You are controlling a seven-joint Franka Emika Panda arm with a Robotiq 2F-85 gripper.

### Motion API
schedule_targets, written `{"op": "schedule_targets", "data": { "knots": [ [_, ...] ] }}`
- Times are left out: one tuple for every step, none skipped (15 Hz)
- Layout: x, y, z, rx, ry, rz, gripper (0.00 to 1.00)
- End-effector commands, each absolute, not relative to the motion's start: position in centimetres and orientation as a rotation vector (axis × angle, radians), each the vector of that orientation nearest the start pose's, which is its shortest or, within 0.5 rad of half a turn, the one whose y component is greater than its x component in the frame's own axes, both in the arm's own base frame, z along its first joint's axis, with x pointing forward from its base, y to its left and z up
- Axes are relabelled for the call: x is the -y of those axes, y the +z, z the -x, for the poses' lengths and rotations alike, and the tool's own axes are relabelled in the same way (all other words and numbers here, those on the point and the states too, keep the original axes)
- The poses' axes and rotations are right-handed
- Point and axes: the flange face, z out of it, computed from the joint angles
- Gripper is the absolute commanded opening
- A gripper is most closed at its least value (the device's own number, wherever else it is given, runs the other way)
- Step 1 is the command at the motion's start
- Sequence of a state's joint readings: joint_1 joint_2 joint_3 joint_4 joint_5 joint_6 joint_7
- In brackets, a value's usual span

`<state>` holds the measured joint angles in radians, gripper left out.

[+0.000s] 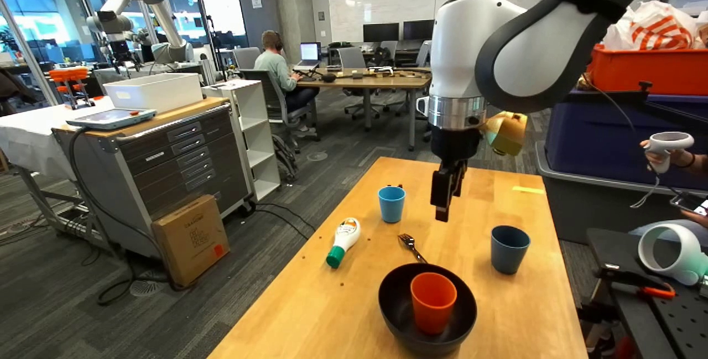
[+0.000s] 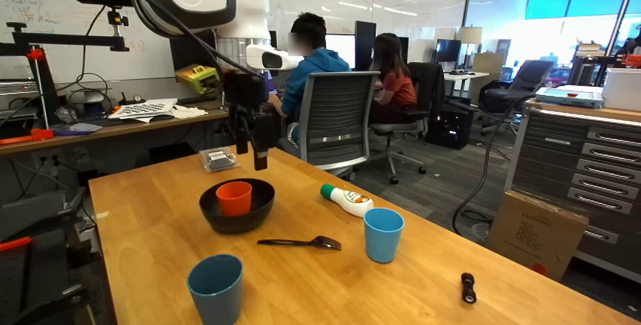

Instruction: Place the orange cup inside the black bowl, place the dark blue cup inside the light blue cup and place them inside the orange cup, place the black fork inside the stacked cups

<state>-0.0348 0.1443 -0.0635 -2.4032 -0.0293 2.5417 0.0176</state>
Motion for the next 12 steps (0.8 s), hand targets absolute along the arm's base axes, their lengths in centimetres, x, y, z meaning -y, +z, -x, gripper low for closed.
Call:
{"op": "schedule_targets", "data": {
  "knots": [
    [7.5,26.7,-48.0,-0.119,0.150,3.167,1.00],
    [8.5,26.7,-47.7,-0.133,0.164,3.176,1.00],
    [9.4,26.8,-47.4,-0.149,0.176,3.177,1.00],
    [10.3,26.6,-47.1,-0.162,0.169,3.180,1.00],
    [11.1,26.5,-46.6,-0.172,0.167,3.181,1.00],
    [11.9,26.2,-46.1,-0.186,0.149,3.182,1.00],
    [12.6,26.0,-45.5,-0.205,0.143,3.176,1.00],
    [13.2,25.5,-44.7,-0.208,0.163,3.167,1.00],
    [13.9,25.0,-44.0,-0.199,0.178,3.172,1.00],
    [14.5,24.7,-43.3,-0.198,0.188,3.171,1.00],
    [15.0,24.4,-42.6,-0.203,0.193,3.166,1.00],
    [15.5,24.1,-42.1,-0.215,0.196,3.157,1.00]
  ]
}}
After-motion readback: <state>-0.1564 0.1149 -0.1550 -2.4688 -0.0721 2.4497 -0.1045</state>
